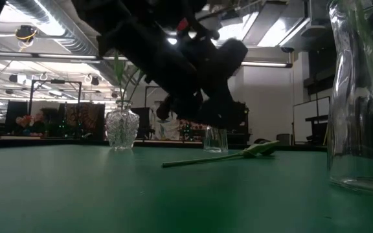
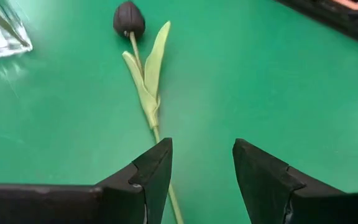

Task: Sort flowers into vase by color
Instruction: Put the black tulip into the bottom transparent vase

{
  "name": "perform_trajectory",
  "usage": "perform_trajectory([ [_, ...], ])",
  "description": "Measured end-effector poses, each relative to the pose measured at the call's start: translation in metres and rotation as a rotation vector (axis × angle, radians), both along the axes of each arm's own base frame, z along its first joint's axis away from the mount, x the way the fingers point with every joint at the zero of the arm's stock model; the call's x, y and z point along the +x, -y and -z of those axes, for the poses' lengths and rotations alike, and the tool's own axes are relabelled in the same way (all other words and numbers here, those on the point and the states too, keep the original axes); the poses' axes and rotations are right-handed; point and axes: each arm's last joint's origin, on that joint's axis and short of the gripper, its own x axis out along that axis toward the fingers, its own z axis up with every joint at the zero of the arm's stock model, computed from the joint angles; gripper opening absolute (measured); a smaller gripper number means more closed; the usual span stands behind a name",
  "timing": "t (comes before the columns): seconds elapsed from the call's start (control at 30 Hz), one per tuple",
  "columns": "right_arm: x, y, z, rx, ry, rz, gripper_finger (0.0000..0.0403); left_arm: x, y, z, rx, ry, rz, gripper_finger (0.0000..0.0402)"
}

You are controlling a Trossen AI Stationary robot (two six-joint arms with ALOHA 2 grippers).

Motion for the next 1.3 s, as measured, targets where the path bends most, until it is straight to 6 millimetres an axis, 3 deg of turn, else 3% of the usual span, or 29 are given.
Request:
perform_trajectory([
  [0.47, 0.002, -0.004, 0.001, -0.014, -0.011, 0.002, 0.034, 0.01, -0.027, 0.012, 0.038, 0.024, -0.051, 0.0166],
  [0.97, 0.004, -0.007, 0.003, -0.014, -0.022, 0.011, 0.034, 0.03, -0.026, 0.037, 0.065, -0.029, -0.01, 0.0166],
  [1.3, 0.006, -0.01, 0.004, -0.006, -0.04, 0.009, 0.034, 0.028, -0.032, 0.04, 0.052, -0.095, -0.035, 0.0162],
])
